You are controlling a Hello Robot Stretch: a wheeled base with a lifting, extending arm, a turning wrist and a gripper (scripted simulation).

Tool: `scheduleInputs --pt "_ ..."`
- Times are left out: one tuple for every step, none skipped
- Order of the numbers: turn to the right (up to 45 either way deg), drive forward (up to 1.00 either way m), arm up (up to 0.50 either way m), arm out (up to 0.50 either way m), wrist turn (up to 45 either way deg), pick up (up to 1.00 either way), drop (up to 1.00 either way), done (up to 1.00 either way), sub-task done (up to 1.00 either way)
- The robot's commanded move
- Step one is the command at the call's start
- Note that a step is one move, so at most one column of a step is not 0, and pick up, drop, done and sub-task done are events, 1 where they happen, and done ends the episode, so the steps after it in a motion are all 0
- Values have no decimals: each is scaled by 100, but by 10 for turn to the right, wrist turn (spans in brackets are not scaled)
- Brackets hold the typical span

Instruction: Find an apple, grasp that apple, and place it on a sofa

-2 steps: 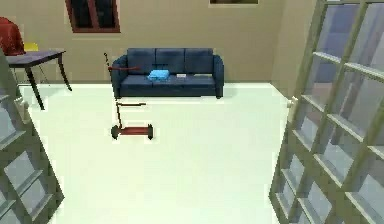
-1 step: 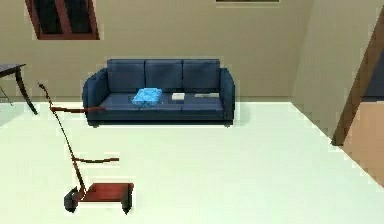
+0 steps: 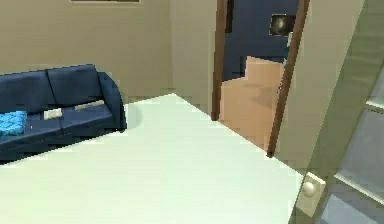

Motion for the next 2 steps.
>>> scheduleInputs --pt "0 75 0 0 0 0 0 0 0" --pt "210 0 0 0 0 0 0 0 0"
